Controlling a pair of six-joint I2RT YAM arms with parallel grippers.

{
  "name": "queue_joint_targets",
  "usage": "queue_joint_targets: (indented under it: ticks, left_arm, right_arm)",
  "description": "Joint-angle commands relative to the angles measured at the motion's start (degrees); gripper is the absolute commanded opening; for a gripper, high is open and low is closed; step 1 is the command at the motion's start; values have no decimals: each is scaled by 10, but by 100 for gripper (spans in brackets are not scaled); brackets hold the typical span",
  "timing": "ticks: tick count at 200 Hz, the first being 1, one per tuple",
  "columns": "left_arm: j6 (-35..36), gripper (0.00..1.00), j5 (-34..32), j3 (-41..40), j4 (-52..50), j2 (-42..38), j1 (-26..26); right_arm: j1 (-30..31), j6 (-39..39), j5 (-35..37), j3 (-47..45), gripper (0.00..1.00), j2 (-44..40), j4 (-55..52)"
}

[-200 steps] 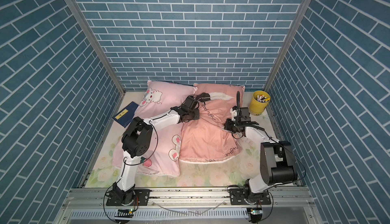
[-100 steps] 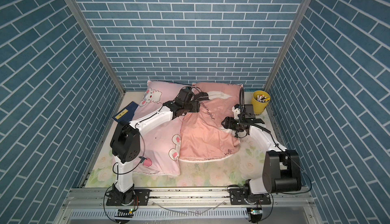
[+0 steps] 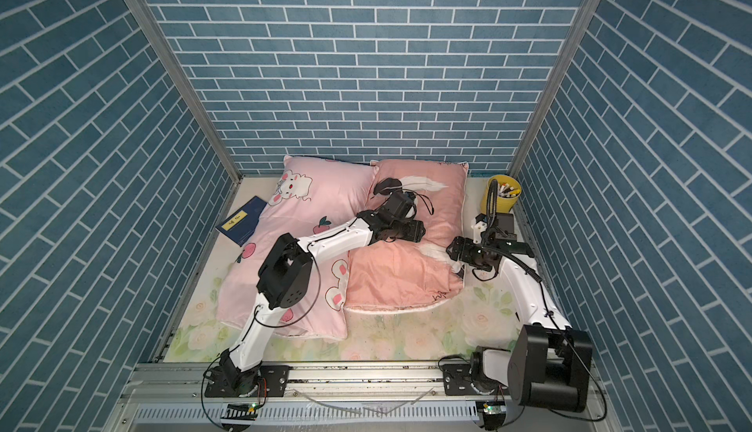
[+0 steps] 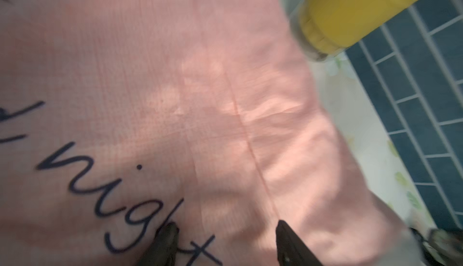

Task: Zip up pillowcases
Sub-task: Pick up the pillowcase from the center of the board.

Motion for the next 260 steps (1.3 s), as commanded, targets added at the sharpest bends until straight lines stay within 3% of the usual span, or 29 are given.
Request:
queue_joint_targets:
  ticks: [1,55,96,135,189,260]
  left_arm:
    - [-9,63,4,40,-38,28,24]
    - [-22,60,-6,75,-48,69,64]
    - [-19,59,-12,106,-64,96,70]
    - [-20,59,-10,125,-72,106,82]
    - [-29,58,-2,191,-98,145,100]
    - [-46,57,5,235,-116,181,120]
  right_arm:
    - [-5,-31,-32,-22,85,21,24]
    - [-15,-55,-137,-62,85,95,150]
    - [-13,3,-166,-101,85,101,216]
    - [-10,45,-161,-42,85,80,42]
    - [19,115,-197,-114,85,-65,-14]
    - [83,192,-218,-135,85,-162,-52]
